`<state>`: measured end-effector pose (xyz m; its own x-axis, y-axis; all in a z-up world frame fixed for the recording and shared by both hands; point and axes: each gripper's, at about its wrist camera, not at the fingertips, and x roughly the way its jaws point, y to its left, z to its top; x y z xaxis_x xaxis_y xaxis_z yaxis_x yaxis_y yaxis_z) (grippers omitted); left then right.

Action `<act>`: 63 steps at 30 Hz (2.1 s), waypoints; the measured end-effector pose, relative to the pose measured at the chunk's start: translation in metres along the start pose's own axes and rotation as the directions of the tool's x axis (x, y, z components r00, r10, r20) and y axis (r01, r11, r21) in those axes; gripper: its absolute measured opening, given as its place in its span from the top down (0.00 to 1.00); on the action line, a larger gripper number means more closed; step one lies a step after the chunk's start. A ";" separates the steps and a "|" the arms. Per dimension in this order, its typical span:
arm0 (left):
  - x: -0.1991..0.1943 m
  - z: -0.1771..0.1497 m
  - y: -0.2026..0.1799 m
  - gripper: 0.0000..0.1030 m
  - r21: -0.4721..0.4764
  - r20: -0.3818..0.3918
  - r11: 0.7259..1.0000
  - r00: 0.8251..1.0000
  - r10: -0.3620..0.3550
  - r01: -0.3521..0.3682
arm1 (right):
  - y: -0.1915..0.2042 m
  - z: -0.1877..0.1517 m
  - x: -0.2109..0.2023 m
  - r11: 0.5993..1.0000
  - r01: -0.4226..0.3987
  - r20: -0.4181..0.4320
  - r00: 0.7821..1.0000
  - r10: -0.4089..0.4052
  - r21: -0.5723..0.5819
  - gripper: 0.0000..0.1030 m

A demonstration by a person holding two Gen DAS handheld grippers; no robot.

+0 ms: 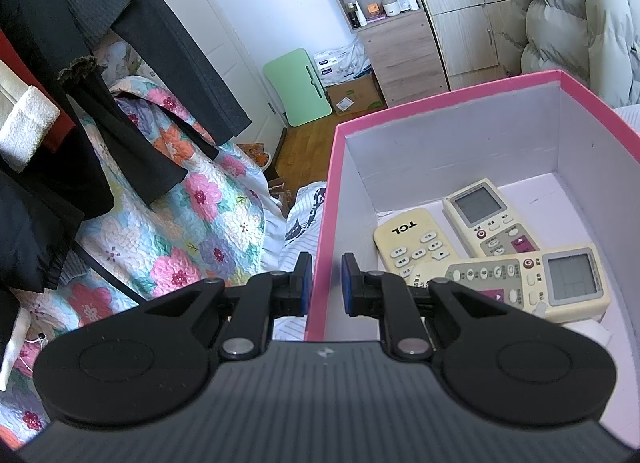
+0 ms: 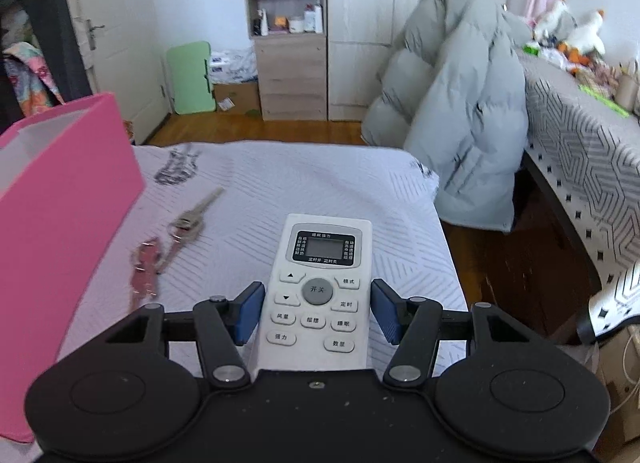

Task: Organize rigid objects
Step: 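Carry the white TCL remote into the pink box and open the right tool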

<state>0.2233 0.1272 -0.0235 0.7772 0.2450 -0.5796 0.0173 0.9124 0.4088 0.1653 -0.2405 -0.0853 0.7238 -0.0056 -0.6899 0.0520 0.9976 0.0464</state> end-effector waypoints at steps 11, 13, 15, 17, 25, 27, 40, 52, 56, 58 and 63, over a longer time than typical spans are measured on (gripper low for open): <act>0.000 -0.002 0.005 0.86 -0.006 0.002 1.000 1.000 -0.025 0.025 | 0.024 0.009 -0.044 0.996 -0.080 0.108 0.991 0.084 -0.033 0.39; 0.000 -0.002 0.006 0.86 -0.011 0.004 1.000 1.000 -0.029 0.029 | 0.030 0.014 -0.054 0.993 -0.112 0.129 0.985 0.115 -0.036 0.39; 0.000 -0.001 0.008 0.86 -0.016 0.004 0.999 0.999 -0.031 0.032 | 0.037 0.020 -0.066 0.989 -0.143 0.152 0.977 0.149 -0.048 0.39; 0.000 -0.001 0.008 0.86 -0.018 0.004 0.999 1.000 -0.029 0.029 | 0.047 0.029 -0.079 0.979 -0.193 0.174 0.964 0.202 -0.071 0.39; 0.001 -0.001 0.008 0.88 -0.019 0.006 1.000 1.000 -0.018 0.018 | 0.105 0.078 -0.090 0.840 -0.508 0.080 0.845 0.529 -0.191 0.39; 0.002 -0.001 0.008 0.88 -0.022 0.006 1.000 1.000 -0.020 0.020 | 0.126 0.091 -0.077 0.814 -0.533 0.028 0.832 0.553 -0.232 0.39; -0.001 -0.001 0.007 0.88 -0.040 0.011 0.999 0.999 -0.035 0.036 | 0.226 0.136 0.054 0.674 -0.582 -0.356 0.813 0.461 -0.455 0.39; -0.001 -0.002 0.006 0.88 -0.041 0.013 0.999 0.999 -0.034 0.034 | 0.245 0.134 0.074 0.637 -0.564 -0.378 0.826 0.419 -0.526 0.38; 0.000 -0.001 0.005 0.88 -0.031 0.011 0.999 1.000 -0.025 0.025 | 0.218 0.139 0.036 0.665 -0.565 -0.241 0.819 0.520 -0.488 0.36; 0.000 -0.001 0.005 0.88 -0.032 0.011 0.999 1.000 -0.024 0.024 | 0.203 0.139 0.016 0.675 -0.547 -0.168 0.822 0.543 -0.495 0.35; 0.000 -0.002 0.005 0.88 -0.034 0.013 0.999 1.000 -0.020 0.020 | 0.158 0.132 -0.025 0.722 -0.508 -0.042 0.830 0.556 -0.470 0.33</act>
<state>0.2224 0.1322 -0.0228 0.7851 0.2222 -0.5781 0.0121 0.9277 0.3730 0.2457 -0.0922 0.0348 0.6010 0.5531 -0.5769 -0.6533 0.7558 0.0441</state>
